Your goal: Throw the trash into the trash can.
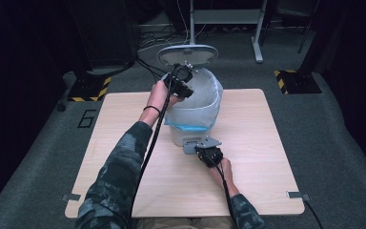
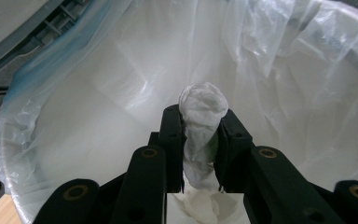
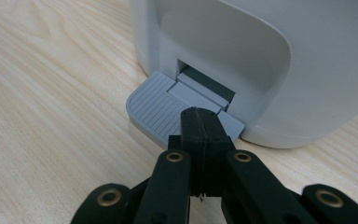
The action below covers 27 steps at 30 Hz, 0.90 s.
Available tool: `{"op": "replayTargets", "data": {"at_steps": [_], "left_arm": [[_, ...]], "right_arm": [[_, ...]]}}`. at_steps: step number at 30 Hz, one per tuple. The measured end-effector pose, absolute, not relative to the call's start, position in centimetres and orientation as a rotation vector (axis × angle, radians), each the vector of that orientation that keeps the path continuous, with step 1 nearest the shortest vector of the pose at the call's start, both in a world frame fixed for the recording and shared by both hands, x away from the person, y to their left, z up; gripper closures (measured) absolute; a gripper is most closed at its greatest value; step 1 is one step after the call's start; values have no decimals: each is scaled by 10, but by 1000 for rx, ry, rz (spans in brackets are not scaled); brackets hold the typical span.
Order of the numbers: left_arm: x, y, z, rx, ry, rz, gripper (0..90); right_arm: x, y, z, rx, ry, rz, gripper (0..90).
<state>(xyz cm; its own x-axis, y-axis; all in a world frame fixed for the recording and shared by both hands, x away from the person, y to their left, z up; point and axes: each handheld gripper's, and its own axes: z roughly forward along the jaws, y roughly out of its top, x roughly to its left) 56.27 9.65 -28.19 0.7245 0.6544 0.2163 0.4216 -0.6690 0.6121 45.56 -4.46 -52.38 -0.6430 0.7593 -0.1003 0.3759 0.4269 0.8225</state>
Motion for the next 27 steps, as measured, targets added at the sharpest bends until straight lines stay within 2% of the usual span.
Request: {"op": "replayTargets", "data": {"at_steps": [2, 4, 6, 9, 12, 27], "left_arm": [[563, 97, -282, 2380, 836, 575, 710], [563, 98, -282, 2371, 856, 578, 546], [563, 99, -281, 2362, 871, 567, 337], [560, 103, -278, 2360, 871, 548, 186], [554, 106, -274, 2335, 879, 539, 149], [516, 145, -255, 2250, 833, 573, 111]], "right_arm": [[455, -45, -524, 962, 2224, 1110, 900], [456, -45, -524, 960, 2222, 1111, 900], [456, -45, -524, 960, 2223, 1110, 900], [456, -45, -524, 961, 2223, 1110, 900], [455, -44, -523, 963, 2232, 1114, 900], [455, -45, -523, 976, 2240, 1118, 900]]}}
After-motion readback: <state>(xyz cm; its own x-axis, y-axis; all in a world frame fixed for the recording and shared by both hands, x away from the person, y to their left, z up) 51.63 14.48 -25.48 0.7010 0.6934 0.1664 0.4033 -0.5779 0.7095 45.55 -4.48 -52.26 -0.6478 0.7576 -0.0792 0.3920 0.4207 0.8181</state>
